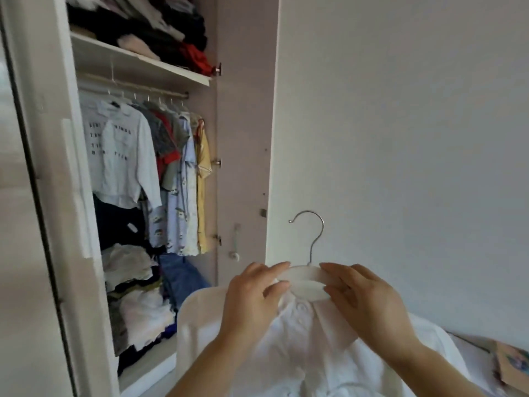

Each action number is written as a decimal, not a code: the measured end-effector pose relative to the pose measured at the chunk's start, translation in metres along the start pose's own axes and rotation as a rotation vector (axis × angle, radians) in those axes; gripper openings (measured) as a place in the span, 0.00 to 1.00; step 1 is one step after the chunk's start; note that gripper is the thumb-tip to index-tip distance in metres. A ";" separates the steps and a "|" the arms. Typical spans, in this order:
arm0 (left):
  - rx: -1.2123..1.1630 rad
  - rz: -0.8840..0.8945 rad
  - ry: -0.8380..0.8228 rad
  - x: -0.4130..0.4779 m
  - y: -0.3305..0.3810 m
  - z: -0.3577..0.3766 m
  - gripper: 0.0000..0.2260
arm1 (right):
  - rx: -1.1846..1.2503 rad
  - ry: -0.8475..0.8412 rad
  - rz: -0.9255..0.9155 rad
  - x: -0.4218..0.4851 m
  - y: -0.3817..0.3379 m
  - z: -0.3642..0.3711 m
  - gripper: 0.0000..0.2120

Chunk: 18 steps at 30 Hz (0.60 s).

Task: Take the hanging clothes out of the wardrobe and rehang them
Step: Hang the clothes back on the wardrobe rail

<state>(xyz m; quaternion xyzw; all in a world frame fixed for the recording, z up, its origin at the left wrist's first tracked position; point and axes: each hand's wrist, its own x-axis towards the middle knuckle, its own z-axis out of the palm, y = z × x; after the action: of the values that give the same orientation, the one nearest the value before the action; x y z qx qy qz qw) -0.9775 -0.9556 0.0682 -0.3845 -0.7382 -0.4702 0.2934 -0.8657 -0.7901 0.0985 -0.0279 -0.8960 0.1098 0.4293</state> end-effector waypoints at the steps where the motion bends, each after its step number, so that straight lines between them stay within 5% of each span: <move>1: 0.009 -0.009 0.009 0.010 -0.019 0.000 0.16 | 0.014 -0.002 -0.024 0.016 0.002 0.019 0.22; 18: 0.121 -0.294 0.153 0.207 -0.298 -0.051 0.14 | 0.237 0.015 -0.337 0.294 -0.018 0.321 0.17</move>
<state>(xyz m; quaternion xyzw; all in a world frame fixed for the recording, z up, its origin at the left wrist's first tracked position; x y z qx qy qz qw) -1.3354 -1.0202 0.1130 -0.2170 -0.7890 -0.4905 0.2996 -1.2991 -0.8211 0.1315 0.1726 -0.8656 0.1408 0.4484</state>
